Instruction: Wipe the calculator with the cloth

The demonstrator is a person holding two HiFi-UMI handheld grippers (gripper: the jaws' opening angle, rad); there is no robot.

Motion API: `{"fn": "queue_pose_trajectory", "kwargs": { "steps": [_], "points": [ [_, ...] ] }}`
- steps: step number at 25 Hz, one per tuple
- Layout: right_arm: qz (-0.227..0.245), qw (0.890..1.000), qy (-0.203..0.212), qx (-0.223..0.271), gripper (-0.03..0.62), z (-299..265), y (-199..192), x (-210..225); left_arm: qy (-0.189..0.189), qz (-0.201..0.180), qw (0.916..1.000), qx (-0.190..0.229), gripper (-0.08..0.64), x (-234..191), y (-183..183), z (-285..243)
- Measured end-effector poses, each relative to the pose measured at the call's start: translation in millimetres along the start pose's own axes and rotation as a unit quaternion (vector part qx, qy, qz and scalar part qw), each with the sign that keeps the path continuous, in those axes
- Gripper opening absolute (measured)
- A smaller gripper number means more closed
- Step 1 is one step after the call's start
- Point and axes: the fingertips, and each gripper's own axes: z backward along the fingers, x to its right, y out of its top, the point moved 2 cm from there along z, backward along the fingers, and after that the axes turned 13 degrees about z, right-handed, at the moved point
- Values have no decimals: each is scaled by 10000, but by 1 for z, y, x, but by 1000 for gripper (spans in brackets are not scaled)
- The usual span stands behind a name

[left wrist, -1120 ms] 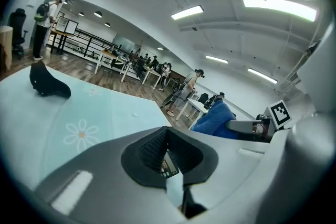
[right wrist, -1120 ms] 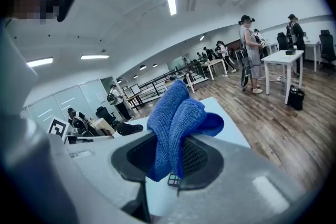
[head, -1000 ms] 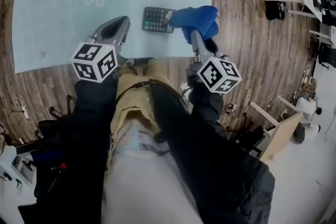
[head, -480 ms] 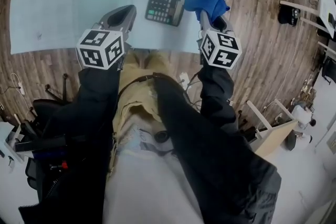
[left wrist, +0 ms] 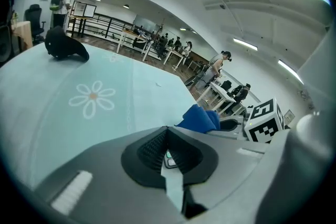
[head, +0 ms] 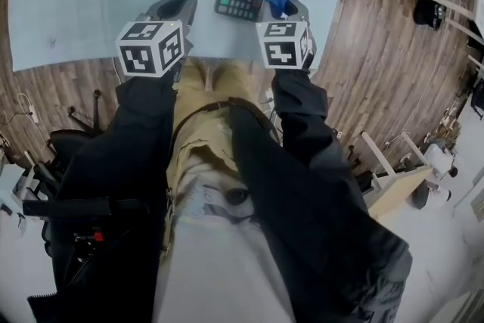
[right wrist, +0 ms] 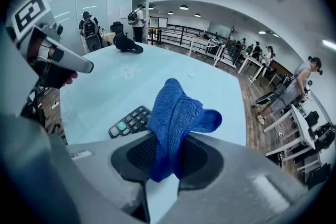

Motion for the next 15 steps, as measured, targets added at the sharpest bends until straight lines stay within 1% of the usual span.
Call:
{"fn": "queue_pose_trajectory", "kwargs": {
  "steps": [4, 7, 15],
  "points": [
    [227, 9987, 427, -134, 100, -15, 2, -35, 83, 54, 9999, -37, 0, -8, -5, 3],
    [310, 9970, 688, -179, 100, -19, 3, -56, 108, 82, 9999, -56, 0, -11, -6, 3],
    [255, 9922, 1223, 7, 100, -23, 9, -91, 150, 156, 9998, -34, -1, -18, -8, 6]
  ]
}}
